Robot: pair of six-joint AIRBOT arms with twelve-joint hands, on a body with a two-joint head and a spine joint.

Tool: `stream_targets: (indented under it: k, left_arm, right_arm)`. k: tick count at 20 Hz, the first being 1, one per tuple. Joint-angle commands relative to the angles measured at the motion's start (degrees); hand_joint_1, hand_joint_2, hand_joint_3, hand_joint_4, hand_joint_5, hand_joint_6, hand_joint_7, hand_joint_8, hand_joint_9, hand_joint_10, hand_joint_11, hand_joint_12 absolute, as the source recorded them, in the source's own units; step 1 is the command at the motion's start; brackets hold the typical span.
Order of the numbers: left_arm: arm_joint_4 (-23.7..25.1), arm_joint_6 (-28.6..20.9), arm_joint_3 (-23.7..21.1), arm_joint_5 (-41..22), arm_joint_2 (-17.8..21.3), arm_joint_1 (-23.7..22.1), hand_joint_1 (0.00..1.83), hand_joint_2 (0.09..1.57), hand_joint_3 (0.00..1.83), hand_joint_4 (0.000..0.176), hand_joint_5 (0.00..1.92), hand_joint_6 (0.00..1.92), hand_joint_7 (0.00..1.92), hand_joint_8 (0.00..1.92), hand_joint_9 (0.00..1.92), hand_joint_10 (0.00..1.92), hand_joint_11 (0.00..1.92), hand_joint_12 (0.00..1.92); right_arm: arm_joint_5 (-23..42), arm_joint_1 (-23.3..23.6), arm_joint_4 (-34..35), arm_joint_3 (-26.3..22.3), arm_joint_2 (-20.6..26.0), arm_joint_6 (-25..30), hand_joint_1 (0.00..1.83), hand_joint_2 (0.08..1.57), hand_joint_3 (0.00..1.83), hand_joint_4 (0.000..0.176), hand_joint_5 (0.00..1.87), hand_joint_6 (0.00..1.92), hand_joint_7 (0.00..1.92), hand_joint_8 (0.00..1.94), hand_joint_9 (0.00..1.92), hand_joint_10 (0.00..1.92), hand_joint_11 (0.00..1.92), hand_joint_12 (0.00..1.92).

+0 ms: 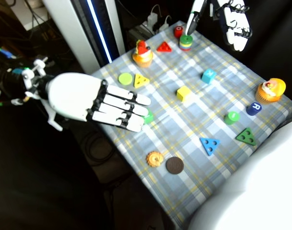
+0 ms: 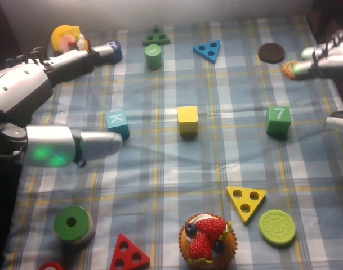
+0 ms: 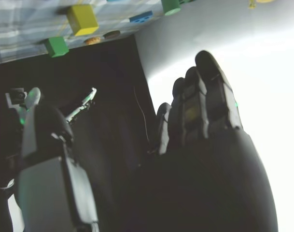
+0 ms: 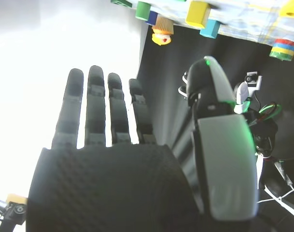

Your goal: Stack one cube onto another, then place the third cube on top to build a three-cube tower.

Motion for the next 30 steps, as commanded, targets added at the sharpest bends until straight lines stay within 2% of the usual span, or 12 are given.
stream_targets:
  k: [1,3,6,7,10,12,15,19,24,30]
  left_arm:
    - [0.7,0.0,0.1,-6.4,0.3,-0.4,0.44,0.95,0.00,0.176,0.23,0.00,0.29,0.00,0.24,0.00,0.07,0.22]
    - [0.2,1.8,0.4,-5.4,-0.1,-0.8,0.42,0.97,0.00,0.176,0.26,0.01,0.30,0.01,0.24,0.00,0.09,0.21]
    - [-4.6,15.6,1.2,-1.8,-2.7,-3.6,0.58,0.90,0.00,0.176,0.28,0.01,0.31,0.01,0.26,0.00,0.11,0.21]
    - [-6.0,18.7,1.8,-0.8,-3.6,-4.3,0.61,0.88,0.00,0.176,0.32,0.01,0.34,0.00,0.27,0.00,0.13,0.21]
    - [-9.6,24.3,3.9,1.9,-5.5,-5.9,0.68,0.88,0.00,0.176,0.37,0.02,0.36,0.01,0.27,0.01,0.14,0.21]
    - [-12.0,29.9,5.3,3.8,-7.3,-7.3,0.72,0.91,0.01,0.176,0.40,0.02,0.37,0.01,0.27,0.00,0.11,0.20]
    - [-15.2,35.7,7.6,5.8,-9.6,-9.1,0.68,0.93,0.01,0.176,0.40,0.01,0.38,0.01,0.27,0.00,0.11,0.20]
    - [-18.7,41.0,10.5,9.0,-12.3,-11.3,0.69,0.95,0.00,0.176,0.50,0.02,0.44,0.01,0.28,0.00,0.11,0.22]
    - [-23.6,46.9,13.8,11.7,-14.9,-13.2,0.71,0.98,0.00,0.176,0.67,0.01,0.42,0.00,0.27,0.00,0.08,0.22]
    - [-26.7,49.6,16.2,13.6,-17.0,-13.7,0.72,1.01,0.00,0.176,0.75,0.02,0.46,0.01,0.28,0.00,0.08,0.22]
  right_arm:
    - [6.6,0.7,1.3,0.3,-0.1,-0.1,0.66,1.25,0.00,0.000,0.54,0.00,0.48,0.00,0.46,0.02,0.03,1.05]
    - [6.6,0.8,1.2,0.3,-0.1,-0.1,0.64,1.25,0.00,0.000,0.55,0.00,0.49,0.00,0.47,0.02,0.04,1.06]
    - [6.7,1.0,0.8,0.2,-0.2,-0.1,0.58,1.25,0.00,0.000,0.56,0.00,0.49,0.00,0.47,0.01,0.03,1.05]
    - [6.8,1.0,0.6,0.2,-0.2,-0.1,0.59,1.26,0.00,0.000,0.56,0.00,0.48,0.00,0.45,0.00,0.02,1.05]
    - [7.2,1.4,-0.4,0.1,-0.2,0.8,0.66,1.26,0.00,0.000,0.56,0.00,0.47,0.00,0.43,0.00,0.00,1.03]
    - [8.1,1.5,-0.9,0.1,-0.2,1.3,0.63,1.26,0.00,0.000,0.55,0.00,0.48,0.00,0.44,0.01,0.01,1.05]
    - [8.6,1.6,-1.4,0.0,-0.2,1.7,0.64,1.27,0.00,0.000,0.56,0.00,0.49,0.00,0.44,0.00,0.00,1.07]
    - [8.6,1.7,-1.9,0.0,-0.2,2.0,0.65,1.27,0.00,0.000,0.56,0.00,0.48,0.00,0.43,0.00,0.00,1.02]
    - [8.6,1.6,-1.9,0.1,-0.2,2.0,0.66,1.27,0.00,0.000,0.57,0.00,0.49,0.00,0.46,0.00,0.01,1.07]
    - [8.6,1.6,-1.9,0.1,-0.3,2.0,0.63,1.28,0.00,0.000,0.57,0.00,0.49,0.00,0.47,0.00,0.03,1.08]
